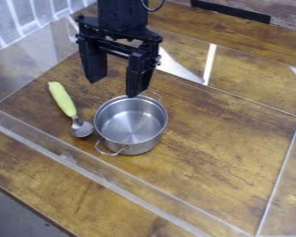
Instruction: Move the green spoon to the right
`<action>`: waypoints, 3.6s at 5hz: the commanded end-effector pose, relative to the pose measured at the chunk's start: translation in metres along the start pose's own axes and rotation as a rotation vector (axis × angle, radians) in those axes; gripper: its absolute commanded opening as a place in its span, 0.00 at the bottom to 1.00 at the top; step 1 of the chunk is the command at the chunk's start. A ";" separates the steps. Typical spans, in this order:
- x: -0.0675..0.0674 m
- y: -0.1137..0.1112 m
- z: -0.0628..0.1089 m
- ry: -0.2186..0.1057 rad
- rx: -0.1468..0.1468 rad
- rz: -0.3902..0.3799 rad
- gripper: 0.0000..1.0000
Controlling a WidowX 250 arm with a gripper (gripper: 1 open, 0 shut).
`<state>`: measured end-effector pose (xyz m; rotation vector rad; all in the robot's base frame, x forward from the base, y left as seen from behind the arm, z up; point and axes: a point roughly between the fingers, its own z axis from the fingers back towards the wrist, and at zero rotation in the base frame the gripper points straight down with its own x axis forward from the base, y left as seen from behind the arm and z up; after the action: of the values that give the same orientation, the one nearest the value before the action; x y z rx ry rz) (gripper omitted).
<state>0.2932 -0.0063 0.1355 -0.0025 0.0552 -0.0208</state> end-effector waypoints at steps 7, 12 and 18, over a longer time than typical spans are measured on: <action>0.012 0.110 -0.056 -0.015 -0.058 0.683 1.00; 0.045 0.107 -0.087 -0.038 -0.042 0.901 1.00; 0.055 0.128 -0.089 -0.006 0.033 1.276 0.00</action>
<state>0.3366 0.1083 0.0304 0.0748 0.1110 1.2275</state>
